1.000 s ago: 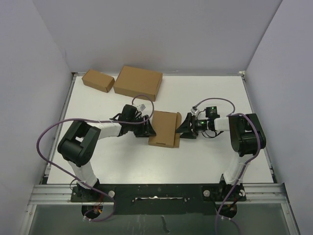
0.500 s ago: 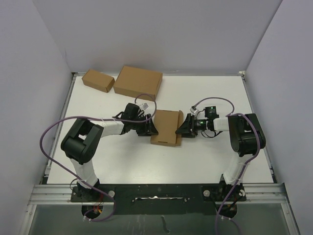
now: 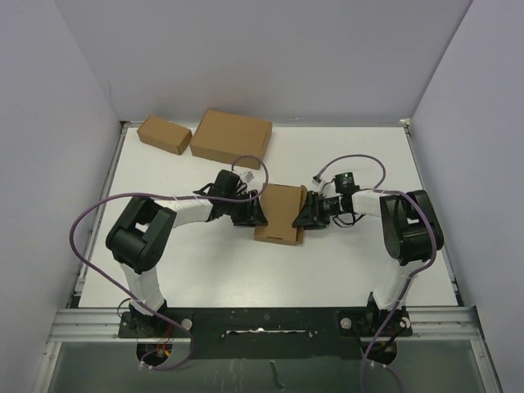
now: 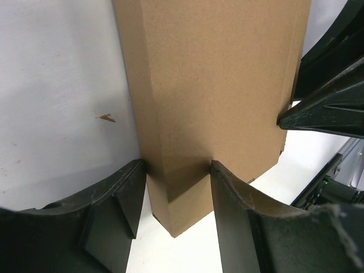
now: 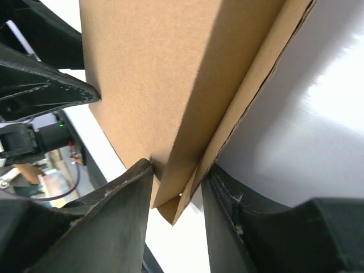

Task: Fold the paper box

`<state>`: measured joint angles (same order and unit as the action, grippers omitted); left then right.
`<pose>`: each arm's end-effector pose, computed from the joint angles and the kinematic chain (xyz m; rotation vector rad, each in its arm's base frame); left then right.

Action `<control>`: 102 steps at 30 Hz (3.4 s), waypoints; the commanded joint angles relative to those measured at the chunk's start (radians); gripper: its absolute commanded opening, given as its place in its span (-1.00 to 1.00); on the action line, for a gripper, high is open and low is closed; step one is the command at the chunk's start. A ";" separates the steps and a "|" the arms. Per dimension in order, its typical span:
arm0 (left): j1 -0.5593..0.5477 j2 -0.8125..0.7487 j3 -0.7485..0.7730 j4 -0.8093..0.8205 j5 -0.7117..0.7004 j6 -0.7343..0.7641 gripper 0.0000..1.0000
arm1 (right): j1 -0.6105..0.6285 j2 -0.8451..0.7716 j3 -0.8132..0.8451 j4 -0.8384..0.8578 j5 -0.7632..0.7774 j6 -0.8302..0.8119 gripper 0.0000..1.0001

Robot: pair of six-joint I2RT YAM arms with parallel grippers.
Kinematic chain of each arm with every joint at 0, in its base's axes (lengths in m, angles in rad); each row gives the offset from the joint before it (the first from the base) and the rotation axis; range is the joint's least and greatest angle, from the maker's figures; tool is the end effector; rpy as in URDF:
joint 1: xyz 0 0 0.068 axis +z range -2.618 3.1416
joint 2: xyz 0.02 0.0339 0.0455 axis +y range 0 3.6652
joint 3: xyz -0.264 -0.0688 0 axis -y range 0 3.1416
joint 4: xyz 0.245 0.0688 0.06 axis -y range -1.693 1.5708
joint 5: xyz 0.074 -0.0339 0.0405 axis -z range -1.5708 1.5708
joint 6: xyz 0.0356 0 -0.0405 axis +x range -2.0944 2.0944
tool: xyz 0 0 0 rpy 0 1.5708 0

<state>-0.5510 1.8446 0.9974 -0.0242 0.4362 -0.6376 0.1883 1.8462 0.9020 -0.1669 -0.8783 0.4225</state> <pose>0.3048 -0.2049 0.1425 0.0980 2.6224 -1.0144 0.3161 0.0881 0.1176 0.0203 2.6641 1.3728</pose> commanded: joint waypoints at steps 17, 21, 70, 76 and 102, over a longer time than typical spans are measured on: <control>-0.044 0.067 0.151 -0.065 -0.010 0.059 -0.06 | 0.084 -0.108 0.076 -0.159 0.206 -0.161 -0.27; -0.038 0.079 0.180 -0.082 -0.005 0.091 -0.05 | 0.096 -0.116 0.070 -0.150 0.139 -0.153 -0.28; -0.080 -0.559 -0.528 0.312 -0.140 -0.209 -0.31 | 0.060 0.269 0.875 -0.573 0.398 -1.032 -0.89; -0.081 -0.350 -0.416 0.324 -0.132 -0.192 -0.34 | 0.066 0.300 0.865 -0.593 0.396 -1.074 -0.91; 0.103 -0.069 -0.078 0.084 -0.046 0.059 -0.27 | 0.105 -0.093 0.294 -0.585 0.264 -1.154 -0.90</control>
<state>-0.4538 1.7248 0.8268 0.0540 0.3374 -0.6510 0.2493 1.8214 1.2682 -0.7429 -0.5091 -0.7322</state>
